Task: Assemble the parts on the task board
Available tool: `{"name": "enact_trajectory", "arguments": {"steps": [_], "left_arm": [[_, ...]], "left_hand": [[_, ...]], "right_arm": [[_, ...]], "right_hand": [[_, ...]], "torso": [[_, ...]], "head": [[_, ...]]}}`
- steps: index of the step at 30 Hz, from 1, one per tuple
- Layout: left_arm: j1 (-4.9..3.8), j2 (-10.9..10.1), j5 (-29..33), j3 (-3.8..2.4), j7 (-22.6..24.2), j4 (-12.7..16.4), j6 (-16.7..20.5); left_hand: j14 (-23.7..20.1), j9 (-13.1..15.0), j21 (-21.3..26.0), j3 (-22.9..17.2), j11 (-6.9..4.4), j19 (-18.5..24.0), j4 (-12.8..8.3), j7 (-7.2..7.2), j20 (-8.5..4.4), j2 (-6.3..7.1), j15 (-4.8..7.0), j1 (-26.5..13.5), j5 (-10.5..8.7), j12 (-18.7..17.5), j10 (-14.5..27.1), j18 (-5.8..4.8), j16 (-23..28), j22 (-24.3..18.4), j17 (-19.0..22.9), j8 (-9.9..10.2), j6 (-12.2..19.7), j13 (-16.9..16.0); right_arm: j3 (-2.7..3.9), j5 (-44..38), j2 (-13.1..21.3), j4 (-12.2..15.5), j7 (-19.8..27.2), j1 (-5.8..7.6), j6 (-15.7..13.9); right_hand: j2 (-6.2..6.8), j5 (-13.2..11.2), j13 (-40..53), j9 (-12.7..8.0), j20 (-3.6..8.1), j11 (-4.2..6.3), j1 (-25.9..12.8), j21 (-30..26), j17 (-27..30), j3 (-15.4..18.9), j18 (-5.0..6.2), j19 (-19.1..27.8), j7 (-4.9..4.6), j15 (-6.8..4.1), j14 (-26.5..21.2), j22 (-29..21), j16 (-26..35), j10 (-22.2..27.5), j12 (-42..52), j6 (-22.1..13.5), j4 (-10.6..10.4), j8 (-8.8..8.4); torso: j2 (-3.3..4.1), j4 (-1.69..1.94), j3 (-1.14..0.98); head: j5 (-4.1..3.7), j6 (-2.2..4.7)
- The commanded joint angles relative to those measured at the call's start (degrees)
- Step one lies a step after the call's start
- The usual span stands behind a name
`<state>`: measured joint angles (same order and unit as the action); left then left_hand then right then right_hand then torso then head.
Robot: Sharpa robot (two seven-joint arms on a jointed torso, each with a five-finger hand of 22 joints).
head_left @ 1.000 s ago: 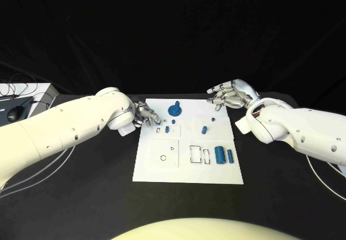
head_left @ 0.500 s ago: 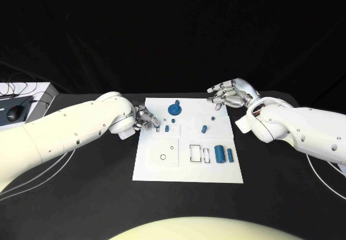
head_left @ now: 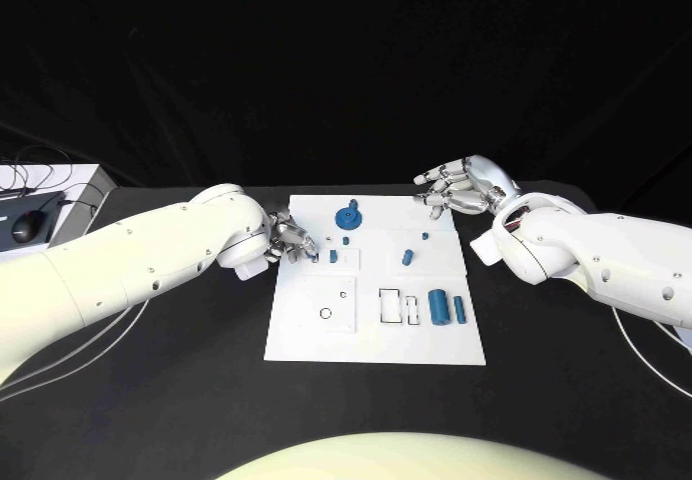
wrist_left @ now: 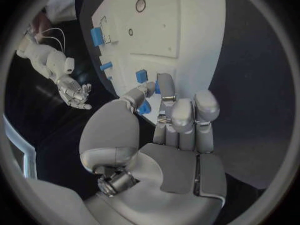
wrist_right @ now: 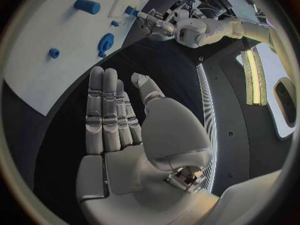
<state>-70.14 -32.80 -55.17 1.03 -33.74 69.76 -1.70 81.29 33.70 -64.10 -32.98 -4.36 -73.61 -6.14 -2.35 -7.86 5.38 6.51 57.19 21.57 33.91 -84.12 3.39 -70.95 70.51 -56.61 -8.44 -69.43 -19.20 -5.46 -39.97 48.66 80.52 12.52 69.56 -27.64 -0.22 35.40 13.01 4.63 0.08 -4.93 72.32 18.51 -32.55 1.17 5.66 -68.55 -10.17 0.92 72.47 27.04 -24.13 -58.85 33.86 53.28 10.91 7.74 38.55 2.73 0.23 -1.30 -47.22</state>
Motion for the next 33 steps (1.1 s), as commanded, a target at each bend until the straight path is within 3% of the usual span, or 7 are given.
{"name": "enact_trajectory", "arguments": {"steps": [1,10,20,33], "left_arm": [[0.01,0.2,-1.2,0.02,-0.5,0.2,-2.7],[0.02,0.6,-1.5,0.30,-0.6,-0.1,-3.3],[0.02,1.0,-1.6,1.07,-0.6,-0.4,-3.4],[0.02,1.2,-1.9,1.21,-1.1,-0.4,-5.7]], "left_hand": [[0.0,4.6,-0.4,-2.5,-0.76,-0.4,-2.7,4.01,0.14,-0.72,0.21,0.2,0.10,0.3,-2.5,-1.07,-0.2,0.0,0.0,0.0,-6.2,-0.1],[0.0,4.7,-0.4,-2.5,-0.75,-0.3,-2.8,4.00,0.16,-0.78,0.19,0.2,0.04,0.2,-2.5,-1.07,-0.3,0.0,0.1,0.2,-6.3,-0.1],[-0.1,4.8,-0.3,-2.4,-0.73,-0.3,-2.8,3.98,0.16,-0.85,0.19,0.1,-0.02,0.2,-2.5,-1.05,-0.2,0.0,0.2,0.3,-6.3,-0.1],[0.0,5.1,-0.6,-2.4,-0.76,-0.4,-2.9,4.05,0.20,-0.89,0.18,0.1,0.23,0.5,-2.5,-1.07,-0.5,0.1,0.0,0.3,-6.4,-0.4]], "right_arm": [[0.03,-0.5,0.0,0.1,0.3,-0.02,0.6],[0.03,-0.5,0.0,0.1,0.3,-0.03,0.6],[0.03,-0.5,0.0,0.1,0.3,-0.03,0.6],[0.03,-0.5,0.1,0.1,0.3,-0.03,0.6]], "right_hand": [[-0.27,0.2,-0.1,-0.1,0.02,0.45,0.0,0.3,0.0,0.0,-0.67,0.3,-0.29,-0.10,0.0,0.1,0.2,0.1,-0.4,0.0,0.3,-0.20],[-0.30,0.3,-0.1,-0.1,0.03,0.47,-0.1,0.4,-0.1,-0.1,-0.66,0.4,-0.28,-0.12,0.0,0.4,0.3,0.0,-0.4,0.0,0.5,-0.23],[-0.30,0.3,-0.1,-0.1,0.03,0.47,-0.1,0.4,-0.1,-0.1,-0.66,0.4,-0.28,-0.12,0.0,0.4,0.3,0.0,-0.4,0.0,0.5,-0.23],[-0.30,0.3,-0.1,-0.1,0.03,0.47,-0.1,0.4,-0.1,-0.1,-0.66,0.4,-0.28,-0.12,0.0,0.4,0.3,0.0,-0.4,0.0,0.5,-0.23]], "torso": [[-0.01,0.02,0.00],[-0.01,-0.01,0.00],[0.01,0.00,-0.03],[0.01,-0.01,0.00]], "head": [[0.01,-0.06],[0.03,-0.08],[-0.06,-0.13],[-0.13,-0.23]]}}
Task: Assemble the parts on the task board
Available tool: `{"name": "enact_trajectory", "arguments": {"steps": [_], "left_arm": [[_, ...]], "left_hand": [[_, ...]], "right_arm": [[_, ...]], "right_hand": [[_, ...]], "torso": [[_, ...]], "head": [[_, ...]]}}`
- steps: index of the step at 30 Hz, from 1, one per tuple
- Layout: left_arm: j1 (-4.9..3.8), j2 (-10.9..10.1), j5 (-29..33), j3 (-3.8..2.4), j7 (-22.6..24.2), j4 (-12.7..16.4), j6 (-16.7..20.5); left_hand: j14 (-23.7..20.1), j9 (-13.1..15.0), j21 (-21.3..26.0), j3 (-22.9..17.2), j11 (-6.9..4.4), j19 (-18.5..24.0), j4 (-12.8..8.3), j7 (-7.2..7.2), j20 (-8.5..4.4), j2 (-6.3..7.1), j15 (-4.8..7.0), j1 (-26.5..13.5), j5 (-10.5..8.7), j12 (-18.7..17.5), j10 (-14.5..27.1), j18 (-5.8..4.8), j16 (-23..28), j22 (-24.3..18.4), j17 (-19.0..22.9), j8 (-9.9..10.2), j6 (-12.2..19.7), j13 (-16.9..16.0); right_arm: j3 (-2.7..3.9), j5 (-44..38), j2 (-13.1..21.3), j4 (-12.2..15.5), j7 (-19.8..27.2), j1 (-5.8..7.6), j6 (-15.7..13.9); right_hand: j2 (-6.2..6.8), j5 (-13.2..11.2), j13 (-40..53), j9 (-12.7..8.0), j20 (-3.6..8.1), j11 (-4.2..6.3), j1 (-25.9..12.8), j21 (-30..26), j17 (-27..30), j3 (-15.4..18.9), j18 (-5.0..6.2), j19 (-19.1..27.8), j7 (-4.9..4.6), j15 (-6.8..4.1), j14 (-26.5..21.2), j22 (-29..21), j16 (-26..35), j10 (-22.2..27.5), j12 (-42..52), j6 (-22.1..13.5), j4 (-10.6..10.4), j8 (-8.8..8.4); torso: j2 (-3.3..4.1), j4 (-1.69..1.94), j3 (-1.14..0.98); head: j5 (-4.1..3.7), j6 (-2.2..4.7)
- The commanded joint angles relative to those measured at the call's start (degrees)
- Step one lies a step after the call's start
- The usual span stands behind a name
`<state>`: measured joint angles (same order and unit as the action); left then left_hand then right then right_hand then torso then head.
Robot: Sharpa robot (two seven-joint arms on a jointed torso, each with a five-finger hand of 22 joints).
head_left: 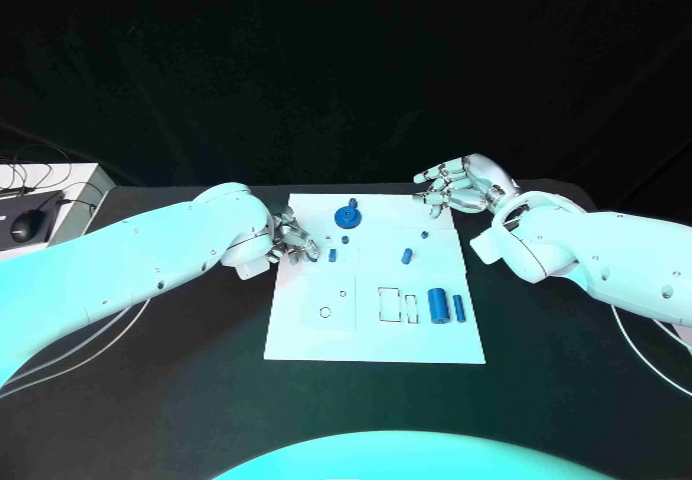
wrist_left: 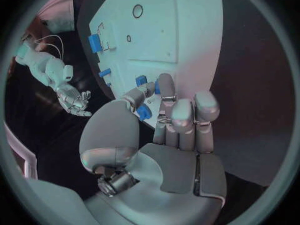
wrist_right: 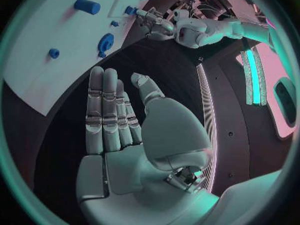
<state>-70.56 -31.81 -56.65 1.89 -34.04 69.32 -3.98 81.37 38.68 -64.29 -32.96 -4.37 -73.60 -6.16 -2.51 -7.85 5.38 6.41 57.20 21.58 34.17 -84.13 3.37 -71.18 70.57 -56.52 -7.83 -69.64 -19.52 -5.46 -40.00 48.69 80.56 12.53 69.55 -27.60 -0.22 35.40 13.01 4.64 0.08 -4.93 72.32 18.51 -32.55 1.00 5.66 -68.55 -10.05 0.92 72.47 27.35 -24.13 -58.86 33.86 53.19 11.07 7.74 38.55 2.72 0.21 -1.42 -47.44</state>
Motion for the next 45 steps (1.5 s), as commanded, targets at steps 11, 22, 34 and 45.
{"name": "enact_trajectory", "arguments": {"steps": [11,22,34,45], "left_arm": [[0.43,0.5,-1.1,0.38,-1.3,0.0,-5.4],[0.42,1.2,-1.3,0.33,-1.5,-0.5,-5.6],[0.40,2.1,-1.3,0.24,-1.4,-1.6,-5.5],[0.38,2.9,-1.0,0.14,-1.4,-2.0,-7.1]], "left_hand": [[0.0,0.5,-1.1,-1.1,-0.76,-0.6,-2.4,4.48,0.28,-1.32,0.18,0.0,0.15,1.2,-2.5,-1.21,-1.1,0.4,-0.9,0.0,-7.1,-0.2],[0.0,0.7,-1.4,-0.8,-0.81,-0.7,-2.3,4.59,0.24,-2.39,0.19,-0.7,-0.14,1.7,-2.5,-1.30,-1.3,0.6,-1.1,0.2,-7.4,-0.1],[0.0,1.3,-1.5,-0.1,-0.81,-0.7,-2.4,4.66,0.25,-3.87,0.19,-2.0,-0.94,1.9,-2.5,-1.30,-1.4,0.6,-1.0,0.3,-7.5,0.0],[0.0,1.5,-1.6,4.4,-0.79,-0.7,-0.8,4.81,0.30,-4.91,0.15,-1.5,-1.13,2.3,-2.5,-1.34,-1.7,0.5,-1.3,0.7,-7.9,-0.1]], "right_arm": [[0.03,-0.4,0.0,0.1,0.3,-0.02,0.6],[0.03,-0.4,0.0,0.1,0.3,-0.02,0.6],[0.03,-0.4,0.0,0.2,0.3,-0.02,0.6],[0.03,-0.4,0.1,0.2,0.2,-0.02,0.7]], "right_hand": [[-0.30,0.3,-0.1,-0.1,0.03,0.47,-0.1,0.4,-0.1,0.0,-0.66,0.4,-0.39,-0.12,0.0,0.1,0.3,0.0,-0.4,0.1,0.3,-0.23],[-0.30,0.3,-0.1,-0.1,0.03,0.47,-0.1,0.4,-0.1,0.0,-0.66,0.4,-0.39,-0.12,0.0,0.1,0.3,0.0,-0.4,0.1,0.3,-0.23],[-0.35,0.4,-0.1,-0.1,0.04,0.48,-0.1,0.3,-0.1,0.0,-0.66,0.4,-0.39,-0.12,0.1,0.3,0.3,0.0,-0.4,0.2,0.4,-0.24],[-0.34,0.6,-0.1,-0.1,0.04,0.49,-0.1,0.3,-0.1,-0.1,-0.66,0.4,-0.39,-0.13,0.1,0.3,0.4,0.0,-0.4,0.2,0.4,-0.26]], "torso": [[0.00,0.00,-0.01],[0.01,0.01,-0.03],[0.01,0.00,-0.03],[-0.01,-0.01,-0.03]], "head": [[-0.04,-0.03],[-0.09,0.03],[-0.20,-0.02],[-0.30,-0.23]]}}
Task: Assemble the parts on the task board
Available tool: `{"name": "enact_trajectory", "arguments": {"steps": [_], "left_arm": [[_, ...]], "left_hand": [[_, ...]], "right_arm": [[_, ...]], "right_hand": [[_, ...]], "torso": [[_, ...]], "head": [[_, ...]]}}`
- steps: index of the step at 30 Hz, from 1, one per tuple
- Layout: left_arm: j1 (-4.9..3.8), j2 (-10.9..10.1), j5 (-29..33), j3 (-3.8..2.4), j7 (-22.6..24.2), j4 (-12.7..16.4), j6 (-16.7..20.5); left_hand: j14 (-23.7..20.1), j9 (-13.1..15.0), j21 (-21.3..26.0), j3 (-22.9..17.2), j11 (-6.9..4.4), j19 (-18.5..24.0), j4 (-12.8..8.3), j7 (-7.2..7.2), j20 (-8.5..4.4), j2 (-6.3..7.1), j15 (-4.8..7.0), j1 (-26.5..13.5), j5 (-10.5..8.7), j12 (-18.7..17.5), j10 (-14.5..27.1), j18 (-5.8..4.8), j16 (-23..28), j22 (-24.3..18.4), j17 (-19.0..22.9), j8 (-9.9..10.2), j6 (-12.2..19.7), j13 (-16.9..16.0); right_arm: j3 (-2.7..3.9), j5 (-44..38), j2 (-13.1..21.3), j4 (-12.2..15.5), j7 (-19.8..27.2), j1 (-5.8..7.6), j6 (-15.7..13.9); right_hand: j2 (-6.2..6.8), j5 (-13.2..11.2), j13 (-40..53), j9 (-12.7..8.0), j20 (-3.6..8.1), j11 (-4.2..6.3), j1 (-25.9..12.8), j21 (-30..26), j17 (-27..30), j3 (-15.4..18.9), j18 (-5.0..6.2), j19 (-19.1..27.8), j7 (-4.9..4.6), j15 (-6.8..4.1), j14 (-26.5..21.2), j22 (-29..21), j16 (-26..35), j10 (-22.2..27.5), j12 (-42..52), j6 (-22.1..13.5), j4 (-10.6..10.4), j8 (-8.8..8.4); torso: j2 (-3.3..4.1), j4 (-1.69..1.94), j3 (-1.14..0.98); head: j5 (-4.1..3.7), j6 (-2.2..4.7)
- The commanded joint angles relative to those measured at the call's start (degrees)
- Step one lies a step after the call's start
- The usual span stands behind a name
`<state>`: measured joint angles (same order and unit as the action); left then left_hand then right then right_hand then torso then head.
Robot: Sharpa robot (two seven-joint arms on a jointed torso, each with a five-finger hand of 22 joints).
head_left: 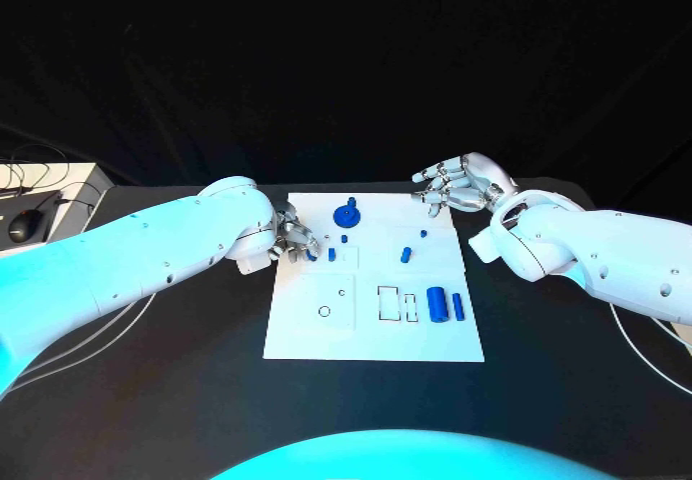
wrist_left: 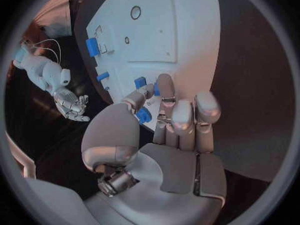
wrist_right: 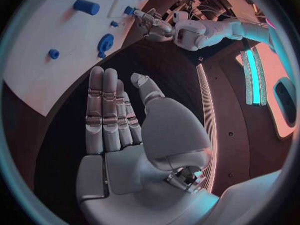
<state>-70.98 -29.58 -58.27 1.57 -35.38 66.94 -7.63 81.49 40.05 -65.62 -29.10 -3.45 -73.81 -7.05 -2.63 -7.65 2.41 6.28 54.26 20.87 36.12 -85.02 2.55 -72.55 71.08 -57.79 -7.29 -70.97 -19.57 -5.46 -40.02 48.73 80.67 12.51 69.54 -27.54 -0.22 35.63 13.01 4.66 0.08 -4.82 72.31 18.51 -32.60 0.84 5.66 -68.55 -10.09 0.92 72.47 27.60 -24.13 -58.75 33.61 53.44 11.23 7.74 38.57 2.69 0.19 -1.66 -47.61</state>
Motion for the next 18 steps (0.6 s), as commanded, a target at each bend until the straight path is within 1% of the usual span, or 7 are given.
{"name": "enact_trajectory", "arguments": {"steps": [1,4,10,14,18], "left_arm": [[0.80,0.7,0.7,0.45,-0.1,0.3,-3.5],[0.79,0.8,0.7,0.43,-0.1,0.3,-3.7],[0.79,0.9,0.8,0.42,-0.1,0.1,-4.4],[0.78,0.9,0.8,0.42,-0.1,-0.1,-4.9],[0.78,1.0,0.8,0.43,-0.1,-0.2,-4.7]], "left_hand": [[-0.1,0.2,-0.3,1.0,-1.72,-0.5,0.3,4.94,0.10,-1.98,0.28,1.6,-0.44,0.4,-1.6,-0.52,-0.3,0.0,-0.1,0.2,-6.6,0.0],[-0.1,0.1,-0.4,1.7,-1.73,-0.4,0.6,4.96,0.10,-2.04,0.28,1.7,-0.48,0.4,-1.6,-0.53,-0.3,0.0,-0.1,0.3,-6.7,-0.1],[-0.1,0.1,-0.4,3.1,-1.72,-0.4,1.0,4.98,0.10,-1.69,0.27,2.8,-0.45,0.5,-1.6,-0.55,-0.4,-0.1,-0.2,0.4,-6.8,-0.1],[-0.1,0.1,-0.4,2.7,-1.67,-0.3,0.6,4.90,0.14,-1.84,0.24,3.7,-0.34,0.4,-1.6,-0.54,-0.4,-0.1,-0.2,0.5,-6.7,-0.1],[-0.1,0.1,-0.4,2.1,-1.64,-0.3,0.7,4.86,0.18,-1.79,0.19,3.9,-0.34,0.3,-1.6,-0.51,-0.3,-0.1,-0.1,0.5,-6.7,0.0]], "right_arm": [[0.03,-0.4,0.0,0.1,0.2,-0.02,0.6],[0.03,-0.4,0.1,0.1,0.2,-0.02,0.6],[0.03,-0.4,0.1,0.1,0.2,-0.02,0.6],[0.03,-0.4,0.1,0.2,0.2,-0.02,0.6],[0.03,-0.4,0.1,0.1,0.2,-0.02,0.6]], "right_hand": [[-0.34,0.4,-0.1,-0.1,0.05,0.38,-0.1,0.3,-0.1,0.1,-0.66,0.4,-0.35,-0.13,0.1,0.1,0.4,-0.1,-0.2,-0.1,0.3,-0.26],[-0.34,0.5,-0.1,-0.1,0.05,0.37,-0.1,0.3,-0.1,0.0,-0.66,0.5,-0.37,-0.13,0.1,0.1,0.4,-0.1,-0.2,-0.1,0.3,-0.26],[-0.34,0.5,-0.1,-0.1,0.05,0.37,-0.1,0.3,-0.1,0.0,-0.66,0.5,-0.37,-0.13,0.1,0.1,0.4,-0.1,-0.2,-0.1,0.3,-0.26],[-0.34,0.5,-0.1,-0.1,0.05,0.37,-0.1,0.3,-0.1,0.0,-0.66,0.5,-0.37,-0.13,0.1,0.1,0.4,-0.1,-0.2,-0.1,0.3,-0.26],[-0.33,0.6,-0.1,-0.1,0.05,0.38,-0.1,0.4,-0.1,-0.1,-0.66,0.5,-0.36,-0.13,0.1,0.2,0.4,-0.1,-0.2,0.0,0.3,-0.28]], "torso": [[-0.04,0.04,0.00],[-0.04,0.05,0.01],[-0.05,0.03,0.01],[-0.03,0.07,0.02],[-0.05,0.03,0.05]], "head": [[-0.08,-0.07],[-0.10,-0.08],[-0.15,-0.08],[-0.19,-0.14],[-0.20,-0.09]]}}
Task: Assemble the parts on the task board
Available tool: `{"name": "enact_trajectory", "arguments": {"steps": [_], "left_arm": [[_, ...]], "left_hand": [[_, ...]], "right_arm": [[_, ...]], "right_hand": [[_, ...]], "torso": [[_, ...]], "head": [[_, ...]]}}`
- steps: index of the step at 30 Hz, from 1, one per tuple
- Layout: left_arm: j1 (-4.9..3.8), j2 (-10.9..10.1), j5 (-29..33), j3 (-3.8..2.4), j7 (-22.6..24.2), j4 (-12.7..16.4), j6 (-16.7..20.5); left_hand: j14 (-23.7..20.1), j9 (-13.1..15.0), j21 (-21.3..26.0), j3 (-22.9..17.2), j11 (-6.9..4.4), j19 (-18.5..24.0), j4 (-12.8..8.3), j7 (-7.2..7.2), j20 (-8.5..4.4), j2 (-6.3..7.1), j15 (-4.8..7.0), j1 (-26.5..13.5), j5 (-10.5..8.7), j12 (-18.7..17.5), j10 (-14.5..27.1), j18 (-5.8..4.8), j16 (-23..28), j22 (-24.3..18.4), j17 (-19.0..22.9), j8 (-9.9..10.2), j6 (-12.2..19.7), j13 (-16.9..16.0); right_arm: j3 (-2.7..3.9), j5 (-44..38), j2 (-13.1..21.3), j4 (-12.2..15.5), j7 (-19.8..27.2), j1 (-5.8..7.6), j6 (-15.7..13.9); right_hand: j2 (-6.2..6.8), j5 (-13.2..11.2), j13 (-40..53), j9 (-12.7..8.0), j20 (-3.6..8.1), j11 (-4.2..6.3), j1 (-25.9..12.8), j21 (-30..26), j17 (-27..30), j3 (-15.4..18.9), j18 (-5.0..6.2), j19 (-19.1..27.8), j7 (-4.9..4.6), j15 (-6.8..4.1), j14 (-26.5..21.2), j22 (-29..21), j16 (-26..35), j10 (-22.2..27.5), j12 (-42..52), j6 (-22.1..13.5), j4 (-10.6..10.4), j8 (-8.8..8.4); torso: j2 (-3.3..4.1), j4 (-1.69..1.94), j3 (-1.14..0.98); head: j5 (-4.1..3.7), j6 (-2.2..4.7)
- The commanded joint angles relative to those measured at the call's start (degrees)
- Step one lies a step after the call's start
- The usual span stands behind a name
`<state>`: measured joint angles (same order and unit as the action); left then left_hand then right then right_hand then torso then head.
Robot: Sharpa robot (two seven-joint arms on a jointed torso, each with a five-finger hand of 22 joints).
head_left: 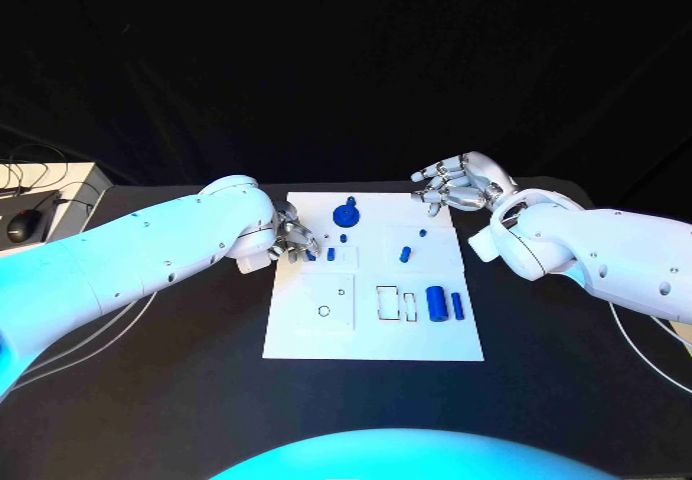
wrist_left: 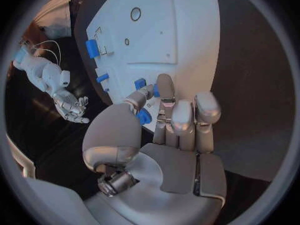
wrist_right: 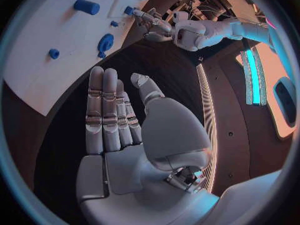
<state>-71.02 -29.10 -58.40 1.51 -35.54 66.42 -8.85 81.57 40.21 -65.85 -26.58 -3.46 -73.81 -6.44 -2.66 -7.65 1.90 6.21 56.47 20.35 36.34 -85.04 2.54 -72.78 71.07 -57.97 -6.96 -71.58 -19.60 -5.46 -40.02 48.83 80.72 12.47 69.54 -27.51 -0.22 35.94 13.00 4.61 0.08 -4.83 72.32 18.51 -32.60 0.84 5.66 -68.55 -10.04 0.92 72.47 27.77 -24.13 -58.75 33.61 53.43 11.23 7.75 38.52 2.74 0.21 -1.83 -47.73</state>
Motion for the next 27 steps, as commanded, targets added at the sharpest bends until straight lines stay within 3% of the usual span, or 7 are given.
{"name": "enact_trajectory", "arguments": {"steps": [1,9,27], "left_arm": [[0.81,0.5,0.9,0.49,0.1,0.4,-3.5],[0.81,0.5,0.1,0.44,0.7,0.6,-2.8],[0.72,0.1,-4.6,0.33,1.1,0.3,-4.6]], "left_hand": [[-0.2,-0.1,-0.2,-0.5,-1.63,-0.3,0.1,4.90,0.19,-1.30,0.28,1.7,0.17,0.1,-1.6,-0.49,-0.1,-0.1,0.0,0.2,-6.2,0.0],[-0.2,-0.1,-0.2,-1.3,-1.59,-0.3,-0.2,4.80,0.21,-1.60,0.26,2.6,0.22,-0.1,-1.6,-0.46,0.0,-0.1,0.2,0.2,-6.1,0.1],[-0.2,0.1,-0.9,-4.9,-1.63,-0.5,0.6,4.80,0.03,0.15,0.31,3.7,0.35,0.1,-1.6,-0.71,-0.1,0.2,0.0,-0.1,-6.2,0.2]], "right_arm": [[0.03,-0.4,0.0,0.1,0.2,-0.02,0.6],[0.03,-0.4,0.0,0.0,0.3,-0.02,0.7],[0.03,-0.4,0.0,0.0,0.3,-0.02,0.8]], "right_hand": [[-0.33,0.3,-0.1,-0.1,0.05,0.38,-0.1,0.4,-0.1,-0.1,-0.66,0.5,-0.41,-0.13,0.1,0.1,0.4,-0.1,-0.2,0.0,0.3,-0.28],[-0.33,0.3,-0.1,-0.1,0.05,0.38,-0.1,0.4,-0.1,-0.1,-0.66,0.5,-0.41,-0.13,0.1,0.1,0.4,-0.1,-0.2,0.0,0.3,-0.28],[-0.33,0.3,-0.1,-0.1,0.05,0.38,-0.1,0.4,-0.1,-0.1,-0.66,0.5,-0.41,-0.13,0.1,0.1,0.4,-0.1,-0.2,0.0,0.3,-0.28]], "torso": [[0.00,-0.02,0.03],[0.00,-0.01,0.01],[-0.03,0.00,-0.02]], "head": [[-0.03,0.03],[-0.09,0.03],[-0.14,-0.02]]}}
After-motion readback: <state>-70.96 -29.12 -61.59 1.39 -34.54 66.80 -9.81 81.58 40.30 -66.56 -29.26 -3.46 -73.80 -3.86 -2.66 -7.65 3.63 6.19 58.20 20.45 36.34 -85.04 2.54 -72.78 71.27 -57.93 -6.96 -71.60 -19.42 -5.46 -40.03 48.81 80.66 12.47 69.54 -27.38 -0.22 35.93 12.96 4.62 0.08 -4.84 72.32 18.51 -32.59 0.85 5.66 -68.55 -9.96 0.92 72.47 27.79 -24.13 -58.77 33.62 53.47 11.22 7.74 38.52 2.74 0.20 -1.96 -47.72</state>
